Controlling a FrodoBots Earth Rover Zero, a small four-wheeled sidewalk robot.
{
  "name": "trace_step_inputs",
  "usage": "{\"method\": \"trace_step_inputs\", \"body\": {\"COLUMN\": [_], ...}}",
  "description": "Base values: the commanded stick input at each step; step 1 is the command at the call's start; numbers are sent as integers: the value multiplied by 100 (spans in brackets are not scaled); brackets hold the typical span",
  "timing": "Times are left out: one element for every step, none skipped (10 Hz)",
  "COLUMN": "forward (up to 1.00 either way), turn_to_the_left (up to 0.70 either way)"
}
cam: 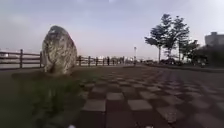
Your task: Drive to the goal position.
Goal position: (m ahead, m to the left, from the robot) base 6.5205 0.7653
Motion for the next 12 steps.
{"method": "trace_step_inputs", "body": {"forward": [100,100,100,100,100,100,100,100,100,100,100,100], "turn_to_the_left": [6,6,6,-34,-34,-34,-22,6,7,7,7,7]}}
